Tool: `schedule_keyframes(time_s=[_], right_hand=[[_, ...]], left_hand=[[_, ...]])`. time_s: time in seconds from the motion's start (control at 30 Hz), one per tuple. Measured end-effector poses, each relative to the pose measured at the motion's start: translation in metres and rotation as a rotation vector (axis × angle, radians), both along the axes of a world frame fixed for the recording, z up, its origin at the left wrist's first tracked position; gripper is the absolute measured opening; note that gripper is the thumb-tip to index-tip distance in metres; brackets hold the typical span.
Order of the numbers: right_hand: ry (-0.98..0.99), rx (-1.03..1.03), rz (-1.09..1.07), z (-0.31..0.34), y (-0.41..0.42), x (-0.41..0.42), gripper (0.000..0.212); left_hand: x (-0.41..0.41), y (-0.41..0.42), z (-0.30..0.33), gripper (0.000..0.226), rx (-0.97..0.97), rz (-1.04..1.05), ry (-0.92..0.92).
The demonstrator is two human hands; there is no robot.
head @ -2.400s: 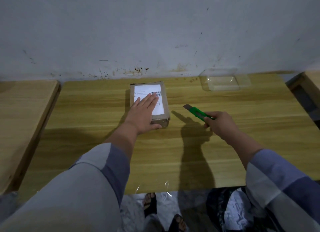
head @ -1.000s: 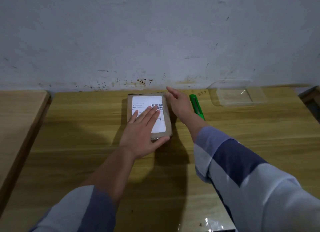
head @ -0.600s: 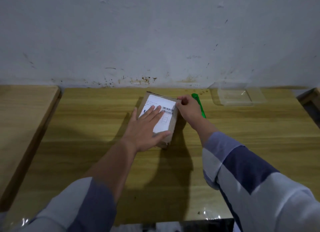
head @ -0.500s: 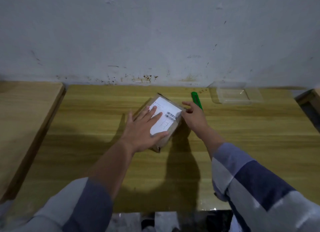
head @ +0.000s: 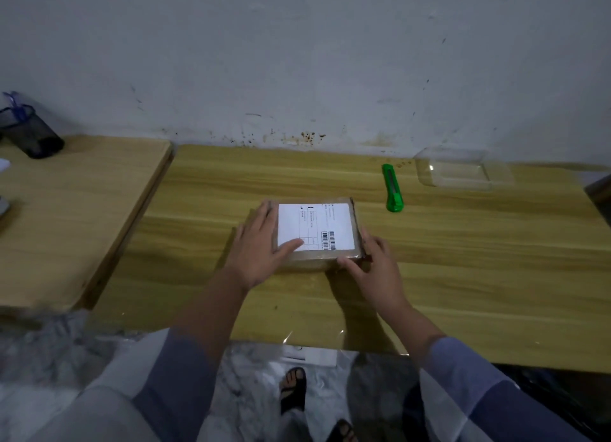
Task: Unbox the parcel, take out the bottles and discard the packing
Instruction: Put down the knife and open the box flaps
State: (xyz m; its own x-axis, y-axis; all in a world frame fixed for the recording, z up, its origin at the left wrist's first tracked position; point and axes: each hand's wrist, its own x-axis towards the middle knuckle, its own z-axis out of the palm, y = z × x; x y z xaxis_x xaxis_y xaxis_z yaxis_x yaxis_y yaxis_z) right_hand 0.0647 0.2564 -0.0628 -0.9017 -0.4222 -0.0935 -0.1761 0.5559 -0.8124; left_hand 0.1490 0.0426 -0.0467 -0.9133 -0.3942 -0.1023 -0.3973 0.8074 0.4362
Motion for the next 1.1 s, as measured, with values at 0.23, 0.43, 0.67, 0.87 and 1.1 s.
schedule_keyframes(time_s=[0.23,0.43,0.67,0.87,1.1], right_hand=[[0.187,0.100,0.040,0.003,0.000,-0.014,0.062],[0.255,-0.046,-0.065,0.023,-0.015,-0.026,0.045],[0.194,-0.248,-0.148,0.064,-0.053,-0.056,0.046],[0.201,-0.271,-0.222,0.074,-0.079,-0.089,0.042],[0.149,-0.090,-0.182,0.072,-0.107,-0.135,0.053]], left_hand=[[0.012,0.005,-0.004,0.110,0.074,0.052,0.039],[0.004,0.001,0.005,0.125,0.326,0.135,0.143],[0.007,0.007,0.002,0.110,0.408,0.147,0.114],[-0.006,-0.007,0.003,0.113,0.395,0.128,0.123],[-0.025,-0.025,0.000,0.114,0.394,0.113,0.101]])
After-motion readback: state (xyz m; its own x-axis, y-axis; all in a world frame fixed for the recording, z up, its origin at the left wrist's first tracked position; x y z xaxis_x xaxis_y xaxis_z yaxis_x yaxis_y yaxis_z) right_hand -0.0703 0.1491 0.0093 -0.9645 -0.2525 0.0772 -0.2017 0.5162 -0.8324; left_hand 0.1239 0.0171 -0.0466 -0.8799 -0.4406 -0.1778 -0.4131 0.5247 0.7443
